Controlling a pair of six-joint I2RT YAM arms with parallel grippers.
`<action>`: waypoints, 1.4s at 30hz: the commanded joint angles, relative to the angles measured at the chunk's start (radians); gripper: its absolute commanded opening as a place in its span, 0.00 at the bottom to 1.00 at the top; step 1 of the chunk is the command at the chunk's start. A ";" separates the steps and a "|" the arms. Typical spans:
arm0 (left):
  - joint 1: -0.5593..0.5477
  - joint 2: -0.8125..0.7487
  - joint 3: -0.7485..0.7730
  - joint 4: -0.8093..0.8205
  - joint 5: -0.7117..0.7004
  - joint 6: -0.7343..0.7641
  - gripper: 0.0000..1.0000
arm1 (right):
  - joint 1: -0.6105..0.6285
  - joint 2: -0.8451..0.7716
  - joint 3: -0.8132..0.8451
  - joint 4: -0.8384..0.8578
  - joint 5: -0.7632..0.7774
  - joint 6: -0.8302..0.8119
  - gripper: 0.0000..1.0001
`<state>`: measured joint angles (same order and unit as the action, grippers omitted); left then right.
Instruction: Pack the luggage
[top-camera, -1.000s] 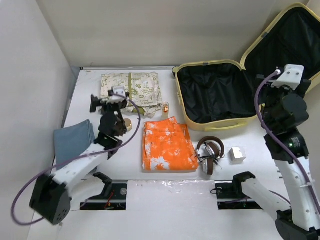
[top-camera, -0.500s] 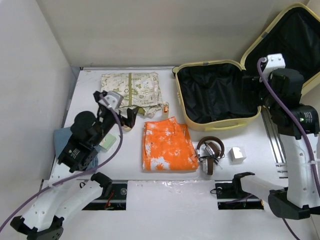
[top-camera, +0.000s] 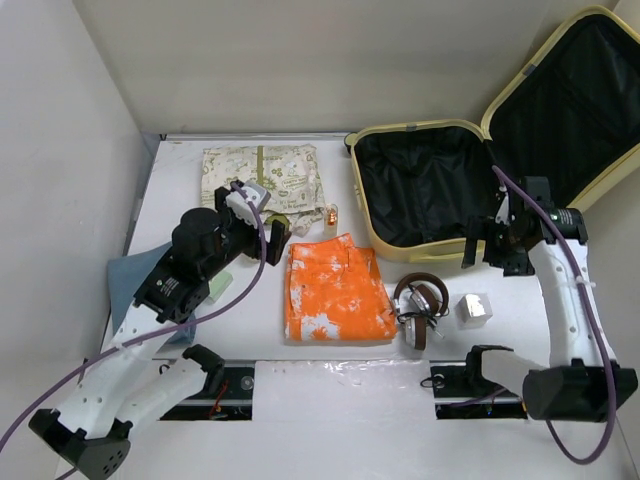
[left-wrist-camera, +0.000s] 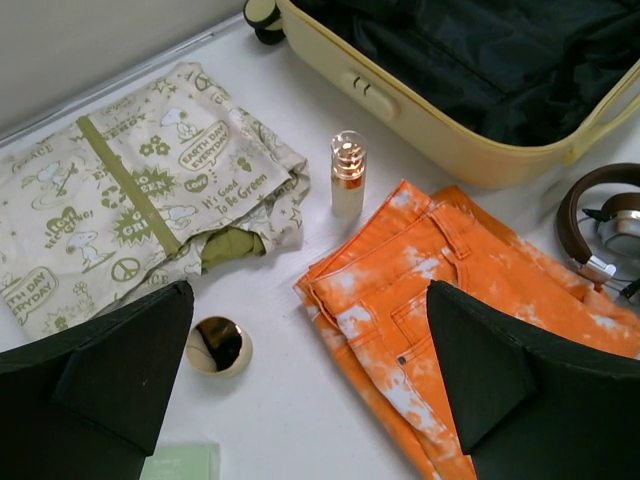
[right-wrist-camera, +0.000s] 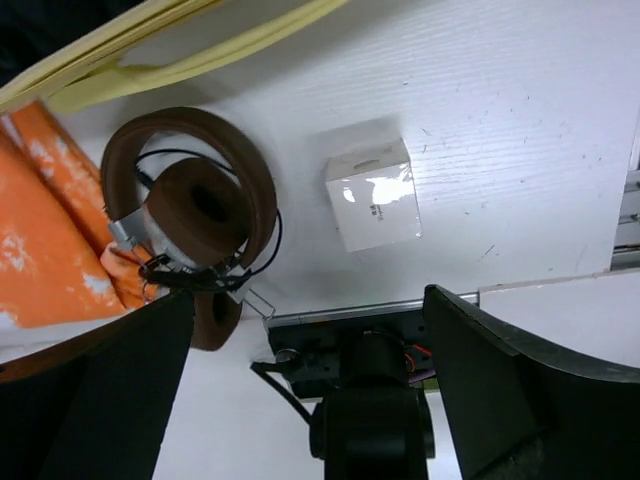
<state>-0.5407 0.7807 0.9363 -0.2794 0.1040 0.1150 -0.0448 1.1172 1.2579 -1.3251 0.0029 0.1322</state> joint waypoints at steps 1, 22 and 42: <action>0.004 0.009 0.062 -0.014 0.034 0.020 1.00 | -0.067 0.052 -0.061 0.064 -0.047 0.026 1.00; 0.004 0.009 0.075 0.052 0.005 0.031 1.00 | -0.230 -0.042 -0.405 0.213 0.097 0.613 1.00; 0.054 0.028 0.111 0.029 0.006 0.012 1.00 | -0.230 0.010 -0.614 0.486 0.079 0.873 0.97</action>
<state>-0.4965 0.8101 0.9977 -0.2764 0.1154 0.1337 -0.2687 1.1049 0.6636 -0.9470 0.1005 0.9802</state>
